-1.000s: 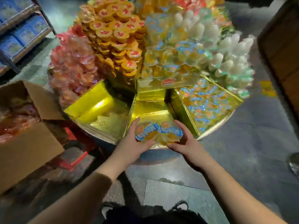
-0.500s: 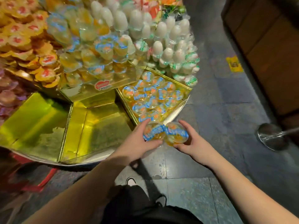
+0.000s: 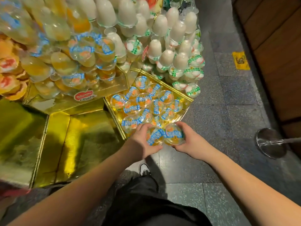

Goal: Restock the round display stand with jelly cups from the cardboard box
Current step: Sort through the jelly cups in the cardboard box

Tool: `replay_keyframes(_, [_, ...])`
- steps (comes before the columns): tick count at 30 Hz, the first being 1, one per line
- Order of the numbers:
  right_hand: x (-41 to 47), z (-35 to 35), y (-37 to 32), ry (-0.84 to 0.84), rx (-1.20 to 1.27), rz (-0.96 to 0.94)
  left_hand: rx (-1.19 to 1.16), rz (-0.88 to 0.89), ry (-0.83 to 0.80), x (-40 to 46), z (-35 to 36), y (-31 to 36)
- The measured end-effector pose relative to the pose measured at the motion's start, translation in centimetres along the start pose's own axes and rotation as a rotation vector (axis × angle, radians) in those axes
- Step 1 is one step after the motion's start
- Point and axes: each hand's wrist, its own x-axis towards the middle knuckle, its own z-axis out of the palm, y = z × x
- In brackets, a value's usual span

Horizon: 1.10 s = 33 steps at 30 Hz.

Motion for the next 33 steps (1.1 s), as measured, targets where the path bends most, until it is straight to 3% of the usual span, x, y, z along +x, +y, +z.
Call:
replay_keyframes(8, [5.5, -1.0, 1.5, 0.021, 0.024, 0.019, 0.222, 0.100, 0.308, 3.5, 1.6, -2.1])
replay_keyframes(14, [8.6, -0.5, 2.9, -0.022, 0.008, -0.047, 0.292, -0.043, 0.431, 4.6, 3.9, -2.6])
replay_keyframes(21, [11.1, 0.3, 3.3, -0.083, -0.129, -0.145, 0.357, -0.210, 0.465, 5.4, 5.8, -2.9])
replay_keyframes(33, [12.2, 2.9, 4.0, -0.001, -0.195, -0.255, 0.480, -0.243, 0.532, 6.2, 7.3, -5.0])
